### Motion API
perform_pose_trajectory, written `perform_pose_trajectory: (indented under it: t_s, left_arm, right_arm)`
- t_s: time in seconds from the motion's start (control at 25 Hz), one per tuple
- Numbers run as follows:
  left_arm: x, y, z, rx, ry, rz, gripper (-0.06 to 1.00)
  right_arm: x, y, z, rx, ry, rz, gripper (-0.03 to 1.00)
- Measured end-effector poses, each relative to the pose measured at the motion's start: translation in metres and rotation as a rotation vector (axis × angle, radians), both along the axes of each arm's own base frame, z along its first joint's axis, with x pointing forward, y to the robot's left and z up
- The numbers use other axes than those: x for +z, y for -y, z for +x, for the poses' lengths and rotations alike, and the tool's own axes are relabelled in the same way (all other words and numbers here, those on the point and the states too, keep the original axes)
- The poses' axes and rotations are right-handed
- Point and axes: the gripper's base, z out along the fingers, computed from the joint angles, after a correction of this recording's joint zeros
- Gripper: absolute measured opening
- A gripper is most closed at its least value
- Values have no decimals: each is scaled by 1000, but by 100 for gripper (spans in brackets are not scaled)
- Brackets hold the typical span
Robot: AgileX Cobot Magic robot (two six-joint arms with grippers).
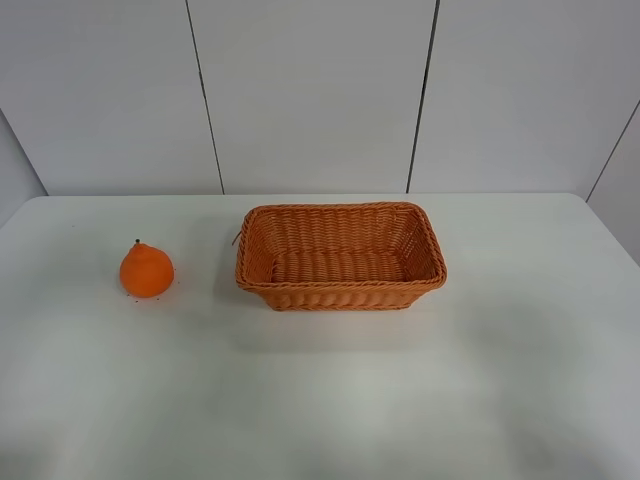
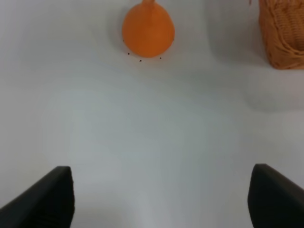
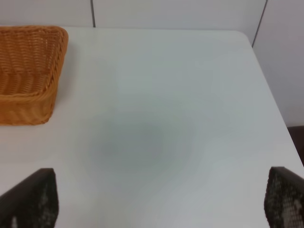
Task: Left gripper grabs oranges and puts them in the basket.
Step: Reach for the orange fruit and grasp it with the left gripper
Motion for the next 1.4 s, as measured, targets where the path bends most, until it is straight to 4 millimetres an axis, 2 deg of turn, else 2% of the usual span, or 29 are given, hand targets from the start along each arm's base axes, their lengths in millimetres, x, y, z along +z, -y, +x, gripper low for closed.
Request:
perform_pose_trajectory:
  t_s: [0.12,0.24,0.48,0.6,0.8,1.08,1.28,1.4]
  left_arm:
    - [14,1,47,-10,-80,-1,85]
    - [17,1,97,-17,-155,-8,85]
    - [5,1,189,-29,-264,-3,85]
    - [-16,1,226,-31,-341,-4,85]
    - [-53,1,264,-32,-452,-6,85]
    - [-101,1,287,-30,-547,-8,85]
    - [-121,1,307,-31,-547,-7,85]
    - [-125,2,324,-31,-530,-19,85]
  right_arm:
    - [0,0,0,0,0,0,69]
    - [0,0,0,0,0,0,69]
    - [0,0,0,0,0,0,69]
    - [0,0,0,0,0,0,69]
    - [0,0,0,0,0,0,69]
    - [0,0,0,0,0,0,69]
    - [0,0,0,0,0,0,69]
    - [0,0,0,0,0,0,69]
